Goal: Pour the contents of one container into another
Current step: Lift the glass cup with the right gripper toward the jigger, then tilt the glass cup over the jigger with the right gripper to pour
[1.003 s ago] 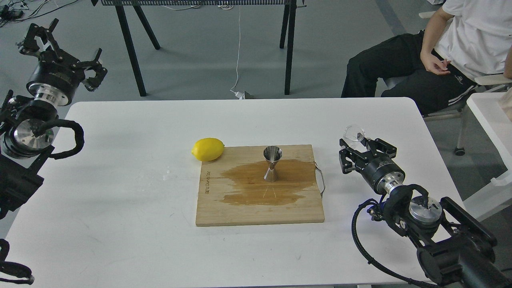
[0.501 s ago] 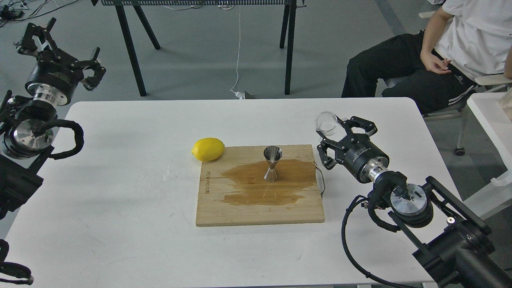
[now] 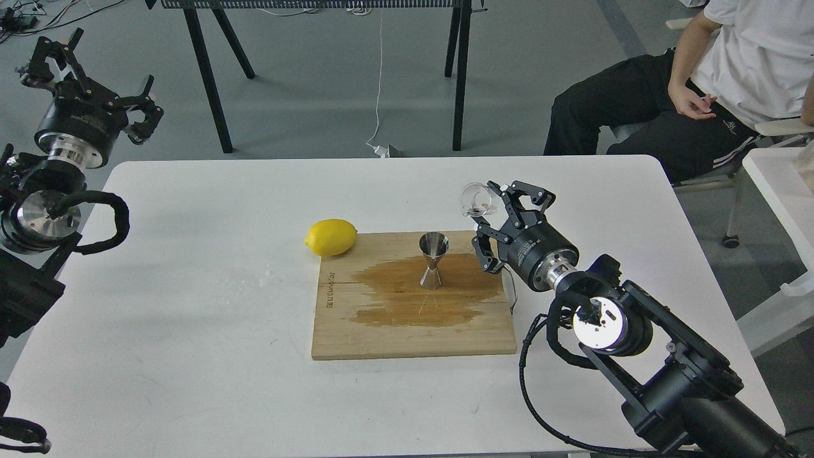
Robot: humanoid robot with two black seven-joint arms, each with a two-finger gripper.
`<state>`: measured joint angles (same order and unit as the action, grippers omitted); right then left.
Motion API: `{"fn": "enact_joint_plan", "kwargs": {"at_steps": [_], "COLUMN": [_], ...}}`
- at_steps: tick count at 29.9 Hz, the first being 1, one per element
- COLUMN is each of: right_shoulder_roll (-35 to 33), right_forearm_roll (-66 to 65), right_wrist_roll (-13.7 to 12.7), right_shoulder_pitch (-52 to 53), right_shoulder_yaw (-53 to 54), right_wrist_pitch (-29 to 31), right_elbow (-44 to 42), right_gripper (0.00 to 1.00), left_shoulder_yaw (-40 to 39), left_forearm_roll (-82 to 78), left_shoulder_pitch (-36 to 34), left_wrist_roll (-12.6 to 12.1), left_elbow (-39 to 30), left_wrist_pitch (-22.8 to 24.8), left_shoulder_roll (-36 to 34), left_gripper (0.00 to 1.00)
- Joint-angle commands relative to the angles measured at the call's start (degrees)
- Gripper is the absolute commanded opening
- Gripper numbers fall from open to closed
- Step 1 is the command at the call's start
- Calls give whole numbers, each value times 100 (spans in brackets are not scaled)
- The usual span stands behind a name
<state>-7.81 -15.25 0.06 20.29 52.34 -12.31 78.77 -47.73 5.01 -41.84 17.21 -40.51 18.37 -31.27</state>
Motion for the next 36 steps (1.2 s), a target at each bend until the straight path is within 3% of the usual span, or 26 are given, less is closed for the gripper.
{"fn": "enact_joint_plan", "kwargs": {"at_steps": [1,36], "right_shoulder_roll": [69,51], "right_forearm_roll": [-30,-2175], "right_wrist_roll": [3,21], "right_shoulder_pitch": [159,379], "right_shoulder_yaw": [-57,-910], "right_wrist_pitch": [-96,-175], "right_elbow": [-28,-213], "right_gripper": [37,37], "left_shoulder_yaw": [0,-8], "left_forearm_roll": [0,0], "left_shoulder_pitch": [0,88], "left_wrist_roll": [2,2], "left_elbow": [-1,-1], "left_wrist_pitch": [0,9], "left_shoulder_roll": [7,7], "left_gripper": [100,100]}}
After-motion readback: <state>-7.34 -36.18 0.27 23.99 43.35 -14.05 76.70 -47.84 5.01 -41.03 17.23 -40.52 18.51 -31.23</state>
